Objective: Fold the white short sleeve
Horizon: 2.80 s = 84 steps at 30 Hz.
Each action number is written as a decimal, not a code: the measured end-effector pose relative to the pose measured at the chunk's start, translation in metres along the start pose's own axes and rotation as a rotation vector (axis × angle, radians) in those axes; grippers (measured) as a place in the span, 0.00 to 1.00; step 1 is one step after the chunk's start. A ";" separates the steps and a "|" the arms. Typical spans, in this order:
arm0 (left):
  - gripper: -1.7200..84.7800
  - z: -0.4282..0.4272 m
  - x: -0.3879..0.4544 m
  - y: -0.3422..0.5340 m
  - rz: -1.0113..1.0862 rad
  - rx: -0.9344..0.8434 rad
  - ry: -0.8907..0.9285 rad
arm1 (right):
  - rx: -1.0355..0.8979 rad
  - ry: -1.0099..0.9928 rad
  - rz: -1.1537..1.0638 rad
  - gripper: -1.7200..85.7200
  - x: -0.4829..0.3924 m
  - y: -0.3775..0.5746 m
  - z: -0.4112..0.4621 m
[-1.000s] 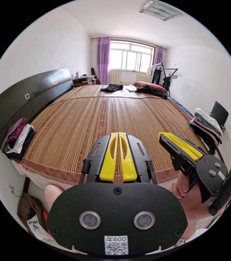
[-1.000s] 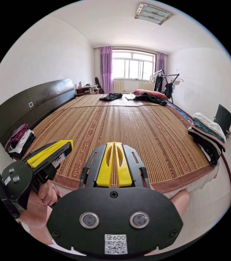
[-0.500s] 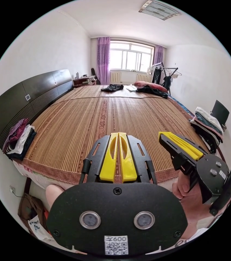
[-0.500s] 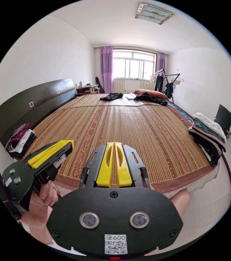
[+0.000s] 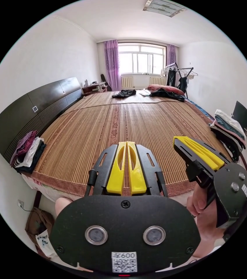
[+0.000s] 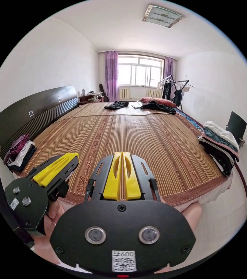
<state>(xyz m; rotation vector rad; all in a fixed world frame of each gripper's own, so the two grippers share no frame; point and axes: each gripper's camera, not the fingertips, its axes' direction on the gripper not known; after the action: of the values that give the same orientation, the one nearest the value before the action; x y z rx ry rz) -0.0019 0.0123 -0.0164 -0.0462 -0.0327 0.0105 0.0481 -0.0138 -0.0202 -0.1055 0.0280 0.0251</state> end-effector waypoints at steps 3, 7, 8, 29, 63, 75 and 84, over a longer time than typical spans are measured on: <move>0.03 -0.002 -0.002 0.000 0.000 0.011 0.018 | 0.006 0.003 -0.010 0.01 0.001 0.001 -0.001; 0.03 -0.005 -0.003 -0.001 -0.003 0.017 0.017 | 0.008 -0.001 -0.003 0.01 0.004 0.002 -0.001; 0.03 -0.005 -0.003 -0.002 -0.003 0.018 0.013 | 0.009 0.002 -0.003 0.01 0.004 0.003 -0.001; 0.03 -0.008 -0.018 -0.024 -0.019 0.016 0.029 | 0.006 0.014 0.003 0.01 0.007 0.008 0.007; 0.03 0.016 -0.054 -0.092 -0.039 -0.012 0.087 | 0.018 -0.009 0.017 0.01 -0.027 -0.010 0.013; 0.03 0.024 -0.064 -0.113 -0.037 -0.007 0.084 | 0.018 -0.011 0.007 0.01 -0.066 -0.031 0.010; 0.03 0.028 -0.069 -0.119 -0.031 -0.005 0.082 | 0.019 -0.012 0.012 0.01 -0.098 -0.052 0.001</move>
<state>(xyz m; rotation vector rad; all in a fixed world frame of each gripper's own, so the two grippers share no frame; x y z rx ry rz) -0.0710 -0.1065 0.0146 -0.0514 0.0483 -0.0221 -0.0482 -0.0675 -0.0114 -0.0859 0.0169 0.0374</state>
